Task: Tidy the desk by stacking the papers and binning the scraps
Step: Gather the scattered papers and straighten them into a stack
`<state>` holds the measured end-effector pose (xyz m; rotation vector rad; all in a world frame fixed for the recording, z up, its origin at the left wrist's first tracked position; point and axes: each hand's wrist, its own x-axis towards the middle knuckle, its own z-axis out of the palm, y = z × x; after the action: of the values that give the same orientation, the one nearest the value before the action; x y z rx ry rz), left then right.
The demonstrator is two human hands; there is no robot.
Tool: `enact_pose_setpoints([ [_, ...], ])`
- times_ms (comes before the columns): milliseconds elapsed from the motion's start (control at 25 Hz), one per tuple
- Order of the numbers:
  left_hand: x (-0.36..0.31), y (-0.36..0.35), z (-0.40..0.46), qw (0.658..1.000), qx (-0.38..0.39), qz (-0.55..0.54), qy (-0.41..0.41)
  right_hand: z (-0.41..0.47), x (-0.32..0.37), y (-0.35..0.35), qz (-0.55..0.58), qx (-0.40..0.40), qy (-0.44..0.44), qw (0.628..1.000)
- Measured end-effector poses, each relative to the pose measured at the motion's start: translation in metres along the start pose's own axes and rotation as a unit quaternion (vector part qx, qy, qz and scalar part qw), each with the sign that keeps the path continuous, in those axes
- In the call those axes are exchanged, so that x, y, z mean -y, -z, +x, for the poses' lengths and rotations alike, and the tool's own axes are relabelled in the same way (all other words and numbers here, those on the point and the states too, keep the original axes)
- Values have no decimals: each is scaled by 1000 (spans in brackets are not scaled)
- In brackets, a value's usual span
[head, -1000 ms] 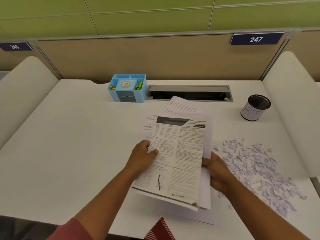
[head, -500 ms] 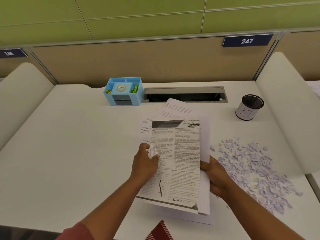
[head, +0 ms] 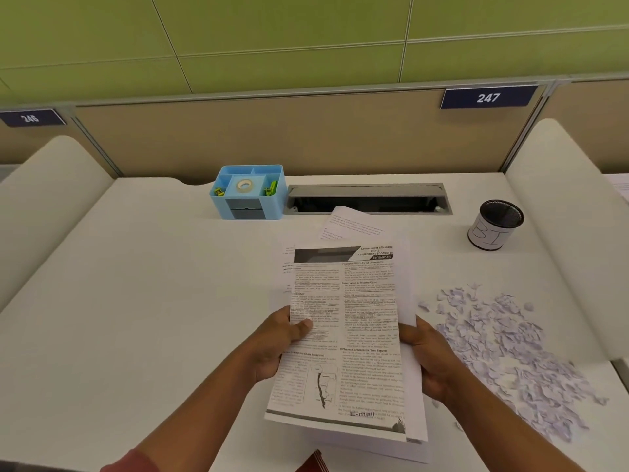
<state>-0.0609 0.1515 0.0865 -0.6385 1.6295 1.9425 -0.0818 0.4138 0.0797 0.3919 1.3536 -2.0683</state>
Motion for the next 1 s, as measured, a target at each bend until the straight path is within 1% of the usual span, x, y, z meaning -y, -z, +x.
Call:
enact_pose_setpoints([
  [160, -2, 6, 9, 997, -47, 43, -44, 3, 3, -8, 73, 28, -39, 996],
  [200, -2, 8, 11, 996, -55, 48, -53, 4, 1, -10, 68, 44, -44, 996],
  [280, -1, 14, 15, 995, -62, 55, -61, 9, -5, -14, 19, 51, -36, 998],
  [360, -1, 23, 19, 995, -59, 55, -57, 15, -10, -20, -24, 27, -38, 999],
  [520, -7, 39, 34, 998, -20, 61, -20, 26, -12, -29, -48, -29, -37, 998],
  [640, -20, 47, 47, 996, 11, 87, 23, 31, -16, -27, -28, -61, -39, 997],
  [760, -35, 52, 62, 989, 33, 126, 64, 31, -15, -18, 8, -100, -11, 995],
  [840, -43, 53, 74, 982, 42, 171, 69, 32, -10, -10, 27, -129, 10, 991],
  [920, -47, 51, 89, 980, 9, 196, 42, 34, -3, -2, 44, -154, 22, 987],
  [1000, -52, 48, 111, 968, -62, 243, -22, 39, 4, 7, 52, -173, 29, 983],
])
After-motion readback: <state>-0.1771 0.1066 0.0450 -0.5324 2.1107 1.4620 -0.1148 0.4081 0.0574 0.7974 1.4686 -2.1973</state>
